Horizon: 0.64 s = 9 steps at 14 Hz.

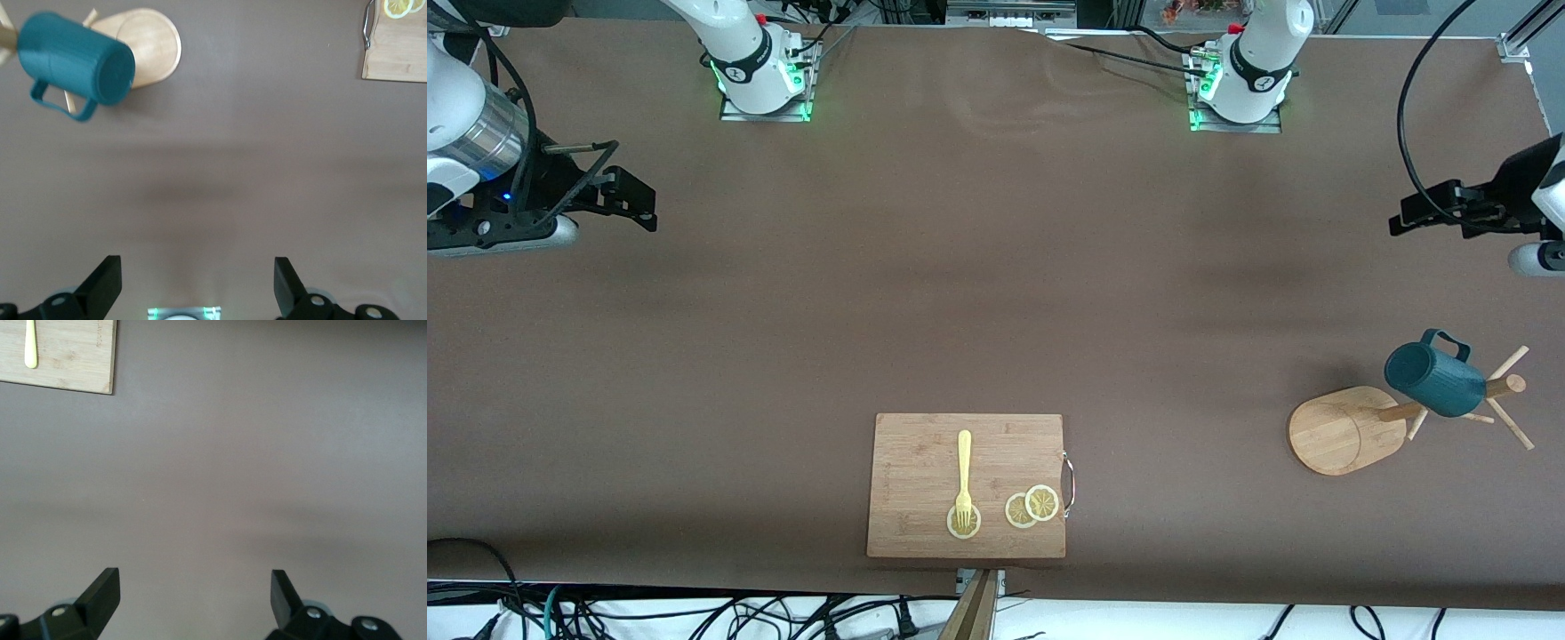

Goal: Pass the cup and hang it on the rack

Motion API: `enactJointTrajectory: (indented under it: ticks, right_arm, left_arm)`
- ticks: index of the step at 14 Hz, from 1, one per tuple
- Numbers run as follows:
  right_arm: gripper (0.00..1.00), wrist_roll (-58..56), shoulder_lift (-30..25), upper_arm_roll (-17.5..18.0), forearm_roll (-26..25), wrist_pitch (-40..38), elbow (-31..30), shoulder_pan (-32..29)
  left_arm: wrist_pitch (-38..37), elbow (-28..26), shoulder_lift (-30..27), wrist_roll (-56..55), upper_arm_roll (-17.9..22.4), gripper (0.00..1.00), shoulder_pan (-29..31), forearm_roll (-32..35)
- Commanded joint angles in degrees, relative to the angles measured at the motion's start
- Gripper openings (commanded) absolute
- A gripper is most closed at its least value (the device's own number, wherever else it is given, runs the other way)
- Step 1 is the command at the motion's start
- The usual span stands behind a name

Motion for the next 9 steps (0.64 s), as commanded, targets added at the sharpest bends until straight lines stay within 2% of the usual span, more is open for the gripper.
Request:
enactJointTrajectory:
  ticks: [1,3,9]
  right_arm:
    - [1.0,-0.5,-0.4,-0.2,0.0,0.1,-0.4,0.0]
    - [1.0,-0.5,-0.4,-0.2,0.0,0.1,-0.4,0.0]
    - [1.0,-0.5,-0.4,-0.2,0.0,0.3,-0.7,0.0]
  left_arm:
    - [-1.4,0.7,0.1,-3.6,-1.1,1.0,-0.9,4.6]
    - [-1.5,1.0,0.4,-3.6,-1.3,1.0,-2.1,6.3]
    - [-1.6,1.1,0.6,-3.7,-0.9,1.0,-2.0,6.1]
